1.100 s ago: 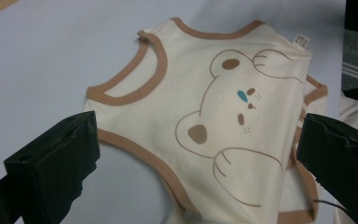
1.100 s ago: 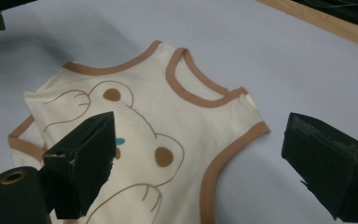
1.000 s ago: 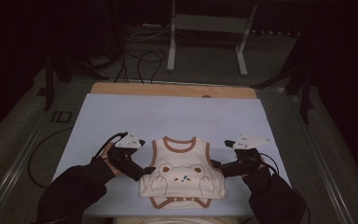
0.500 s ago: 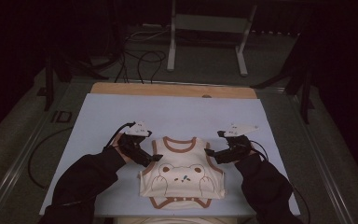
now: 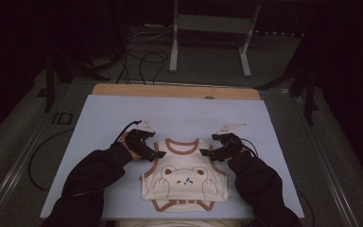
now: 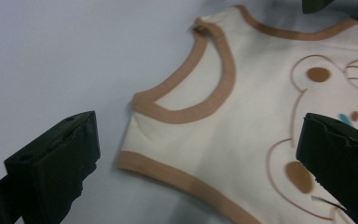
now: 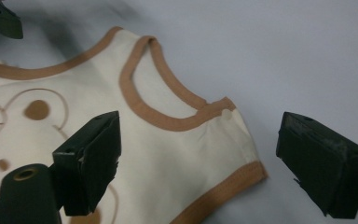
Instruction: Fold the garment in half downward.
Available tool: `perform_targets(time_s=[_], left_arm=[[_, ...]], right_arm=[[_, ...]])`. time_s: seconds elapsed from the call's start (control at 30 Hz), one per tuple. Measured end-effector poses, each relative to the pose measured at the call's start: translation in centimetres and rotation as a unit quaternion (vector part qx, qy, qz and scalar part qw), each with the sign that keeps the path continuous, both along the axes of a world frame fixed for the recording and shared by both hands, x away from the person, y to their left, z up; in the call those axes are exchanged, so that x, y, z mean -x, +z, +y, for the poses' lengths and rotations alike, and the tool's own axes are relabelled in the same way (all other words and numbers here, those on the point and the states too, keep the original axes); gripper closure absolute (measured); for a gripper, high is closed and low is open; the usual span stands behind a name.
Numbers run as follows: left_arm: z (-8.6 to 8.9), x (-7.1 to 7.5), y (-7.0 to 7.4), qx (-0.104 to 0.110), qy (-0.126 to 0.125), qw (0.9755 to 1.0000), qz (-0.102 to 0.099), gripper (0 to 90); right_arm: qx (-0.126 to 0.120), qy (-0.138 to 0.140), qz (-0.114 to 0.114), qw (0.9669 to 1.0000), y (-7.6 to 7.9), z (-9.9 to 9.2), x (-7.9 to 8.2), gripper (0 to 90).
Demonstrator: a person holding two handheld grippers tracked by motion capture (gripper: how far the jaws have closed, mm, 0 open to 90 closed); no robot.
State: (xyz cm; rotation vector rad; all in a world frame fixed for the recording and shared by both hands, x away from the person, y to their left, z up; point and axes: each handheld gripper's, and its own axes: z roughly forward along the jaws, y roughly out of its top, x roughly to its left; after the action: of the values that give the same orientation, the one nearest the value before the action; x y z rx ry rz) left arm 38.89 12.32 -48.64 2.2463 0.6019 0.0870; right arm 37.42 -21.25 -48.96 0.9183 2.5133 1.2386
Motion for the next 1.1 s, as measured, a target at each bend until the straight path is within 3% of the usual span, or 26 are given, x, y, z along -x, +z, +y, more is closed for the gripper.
perform_targets(time_s=[0.2, 0.3, 0.33, 0.37, 0.4, 0.43, 0.6, 0.63, 0.8, 0.83, 0.93, 1.0, 1.1], left_arm=[[0.0, -1.1, -1.3, -0.010, 0.012, 0.9998, 0.008, 3.2], [0.0, -1.4, -1.8, -0.019, 0.013, 0.9997, 0.009, 9.7], [0.0, -1.5, -2.1, -0.025, 0.019, 0.9995, 0.004, 9.7], [0.1, -1.7, -2.3, -0.022, 0.022, 0.9995, 0.004, 16.6], [0.1, -1.7, -2.3, -0.022, 0.022, 0.9995, 0.004, 16.9], [0.1, -1.8, -2.6, -0.027, 0.024, 0.9993, 0.003, 22.5], [0.1, -2.1, -3.0, -0.040, 0.033, 0.9987, -0.001, 37.2], [0.1, -2.3, -3.2, -0.050, 0.038, 0.9980, -0.001, 41.8], [0.1, -2.3, -3.3, -0.047, 0.041, 0.9980, -0.005, 48.1], [-0.1, -2.2, -3.3, -0.049, 0.040, 0.9980, -0.009, 51.9], [-0.3, -2.0, -3.3, -0.050, 0.035, 0.9981, -0.010, 52.6], [-0.6, -1.7, -3.3, -0.051, 0.028, 0.9982, -0.010, 57.8], [-0.7, -1.7, -3.2, -0.058, 0.024, 0.9980, -0.010, 65.7]], right_arm=[[0.025, -0.004, 0.012, 0.9996, -1.7, 0.5, -1.3, 13.4], [0.033, -0.008, 0.013, 0.9994, -2.0, 0.6, -1.6, 17.4], [0.037, -0.009, 0.012, 0.9992, -2.2, 0.6, -1.7, 19.6], [0.055, -0.007, 0.012, 0.9984, -2.6, 0.8, -2.0, 28.3], [0.055, -0.007, 0.012, 0.9984, -2.6, 0.8, -2.0, 28.3], [0.080, -0.006, 0.006, 0.9968, -3.0, 1.0, -2.1, 32.5], [0.083, -0.008, 0.006, 0.9965, -3.1, 1.0, -2.3, 38.9], [0.079, -0.012, 0.013, 0.9967, -3.1, 0.9, -2.3, 45.4], [0.082, -0.012, 0.013, 0.9964, -3.0, 1.1, -2.1, 53.6], [0.082, -0.010, 0.013, 0.9965, -3.0, 1.1, -2.1, 58.1], [0.083, -0.010, 0.014, 0.9964, -2.9, 1.2, -2.0, 60.1], [0.084, -0.007, 0.018, 0.9963, -2.8, 1.3, -1.9, 68.4], [0.086, -0.004, 0.020, 0.9961, -2.8, 1.3, -1.8, 73.4]])
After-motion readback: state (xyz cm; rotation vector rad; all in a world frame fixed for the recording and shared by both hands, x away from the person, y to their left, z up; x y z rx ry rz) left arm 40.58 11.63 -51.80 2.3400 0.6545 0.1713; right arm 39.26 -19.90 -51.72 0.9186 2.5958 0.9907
